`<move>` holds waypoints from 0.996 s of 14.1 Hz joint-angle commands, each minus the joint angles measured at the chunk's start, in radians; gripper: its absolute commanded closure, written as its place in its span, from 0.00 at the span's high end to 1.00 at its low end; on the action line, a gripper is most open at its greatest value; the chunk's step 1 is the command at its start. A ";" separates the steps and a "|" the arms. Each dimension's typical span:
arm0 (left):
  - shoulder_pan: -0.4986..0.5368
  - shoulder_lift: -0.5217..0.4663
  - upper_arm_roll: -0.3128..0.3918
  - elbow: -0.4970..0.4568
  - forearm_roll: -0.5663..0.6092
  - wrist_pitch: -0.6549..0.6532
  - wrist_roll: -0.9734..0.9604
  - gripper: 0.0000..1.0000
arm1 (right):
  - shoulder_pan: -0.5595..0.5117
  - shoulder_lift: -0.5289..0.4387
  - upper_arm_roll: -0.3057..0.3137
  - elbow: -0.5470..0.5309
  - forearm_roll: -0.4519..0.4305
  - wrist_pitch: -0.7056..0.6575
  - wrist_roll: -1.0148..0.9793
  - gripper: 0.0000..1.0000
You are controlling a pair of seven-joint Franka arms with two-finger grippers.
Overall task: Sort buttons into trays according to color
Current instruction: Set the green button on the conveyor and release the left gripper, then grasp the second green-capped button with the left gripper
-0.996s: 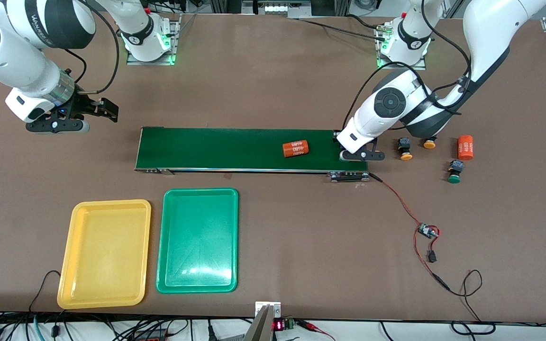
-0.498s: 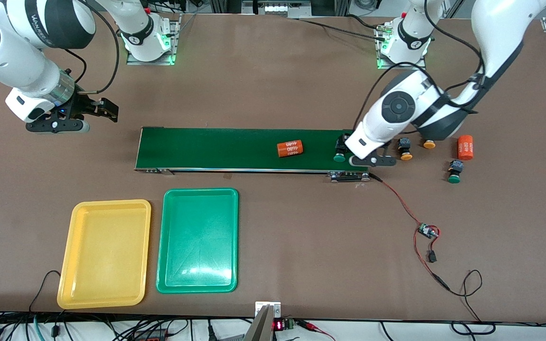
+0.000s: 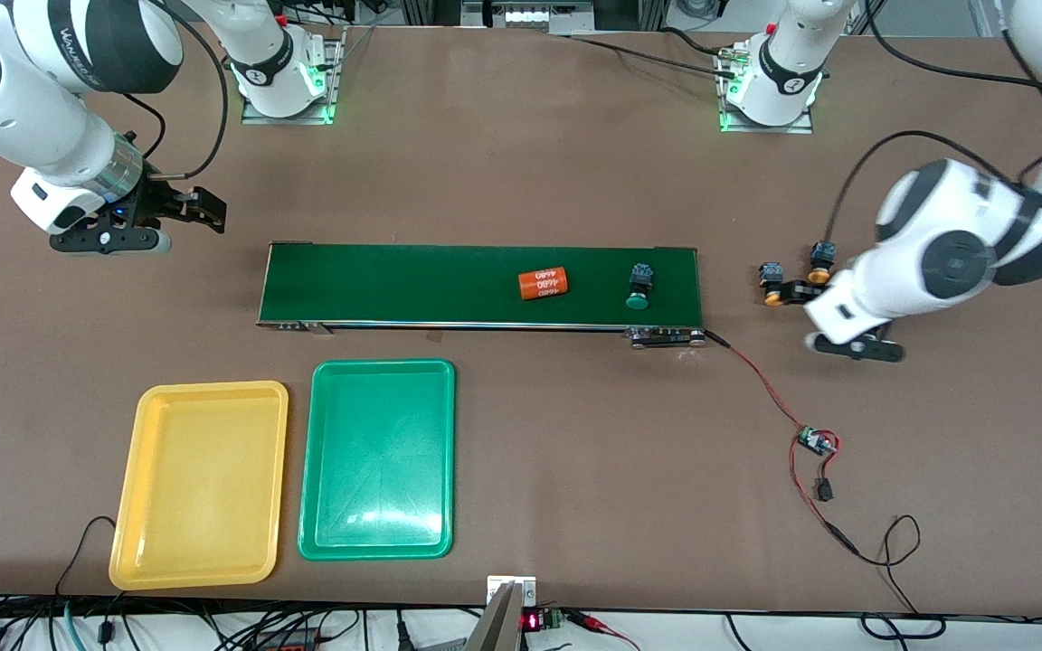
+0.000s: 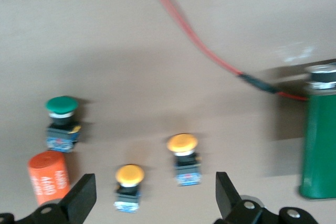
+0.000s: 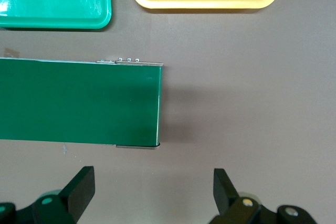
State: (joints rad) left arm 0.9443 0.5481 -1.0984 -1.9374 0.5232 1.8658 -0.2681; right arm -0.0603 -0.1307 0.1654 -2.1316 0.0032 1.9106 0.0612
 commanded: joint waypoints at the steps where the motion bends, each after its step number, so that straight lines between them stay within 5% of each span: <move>1: 0.001 0.012 0.046 -0.008 0.134 -0.002 0.068 0.97 | 0.002 -0.020 0.000 -0.016 0.012 -0.001 -0.003 1.00; 4: 0.062 0.062 0.072 -0.035 0.213 0.096 0.117 0.97 | 0.001 -0.020 0.002 -0.016 0.012 0.001 -0.011 1.00; 12: 0.094 0.104 0.281 -0.161 0.273 0.476 0.256 0.97 | 0.001 -0.018 0.000 -0.014 0.012 0.001 -0.017 1.00; 14: 0.096 0.110 0.282 -0.173 0.273 0.477 0.256 0.73 | 0.001 -0.017 0.000 -0.014 0.012 0.001 -0.021 1.00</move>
State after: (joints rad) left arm 1.0343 0.6675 -0.8120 -2.0907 0.7735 2.3270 -0.0252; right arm -0.0603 -0.1306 0.1655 -2.1320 0.0032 1.9106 0.0593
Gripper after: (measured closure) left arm 0.053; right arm 0.000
